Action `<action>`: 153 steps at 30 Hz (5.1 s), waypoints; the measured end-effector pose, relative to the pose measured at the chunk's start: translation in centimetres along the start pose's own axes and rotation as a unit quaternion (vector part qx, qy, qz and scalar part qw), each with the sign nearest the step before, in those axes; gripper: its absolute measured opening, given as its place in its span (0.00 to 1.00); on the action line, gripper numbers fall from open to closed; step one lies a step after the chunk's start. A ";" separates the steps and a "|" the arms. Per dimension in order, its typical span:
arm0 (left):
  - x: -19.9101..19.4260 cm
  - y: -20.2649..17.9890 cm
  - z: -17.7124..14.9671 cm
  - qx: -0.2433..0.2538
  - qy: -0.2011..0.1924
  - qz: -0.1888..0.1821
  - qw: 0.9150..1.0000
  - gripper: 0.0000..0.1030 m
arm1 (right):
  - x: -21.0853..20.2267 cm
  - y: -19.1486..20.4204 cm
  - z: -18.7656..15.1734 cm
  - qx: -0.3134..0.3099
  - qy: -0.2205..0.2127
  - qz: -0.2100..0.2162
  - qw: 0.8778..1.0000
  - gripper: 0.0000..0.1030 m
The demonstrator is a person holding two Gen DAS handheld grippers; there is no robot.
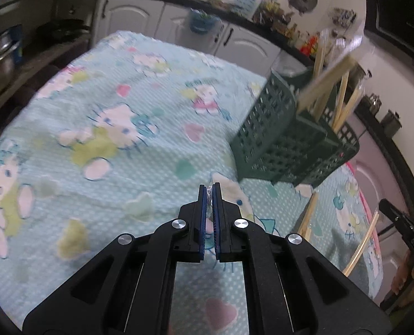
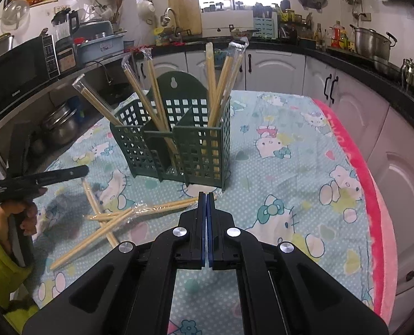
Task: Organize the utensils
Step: 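Lift both held chopsticks and carry them above the green caddy, then lower the chopsticks into the caddy and open both tools, then withdraw both open tools from the caddy toward the loose chopsticks on the cloth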
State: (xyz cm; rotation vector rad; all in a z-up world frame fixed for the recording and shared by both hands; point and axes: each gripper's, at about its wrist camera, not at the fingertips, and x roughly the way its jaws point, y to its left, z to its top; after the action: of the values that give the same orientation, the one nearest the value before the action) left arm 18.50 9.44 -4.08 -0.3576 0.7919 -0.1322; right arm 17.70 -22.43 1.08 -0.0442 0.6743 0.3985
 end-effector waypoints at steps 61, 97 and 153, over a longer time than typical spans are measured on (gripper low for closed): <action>-12.2 -16.3 6.1 0.159 -0.158 -0.156 0.962 0.02 | -9.8 3.4 7.4 -0.049 -0.156 0.036 0.986 0.01; -14.5 -15.9 16.4 0.156 -0.259 -0.072 0.950 0.02 | -12.0 2.8 19.3 -0.083 -0.255 -0.010 0.963 0.01; -10.0 -9.6 10.0 0.077 -0.193 -0.037 0.977 0.90 | -4.5 -1.7 11.5 0.011 -0.150 -0.030 0.988 0.64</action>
State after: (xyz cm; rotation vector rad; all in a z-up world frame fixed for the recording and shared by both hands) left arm 18.84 5.62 12.60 -0.2546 0.3803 -0.1858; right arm 22.09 -23.61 12.69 0.0165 0.3795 0.3317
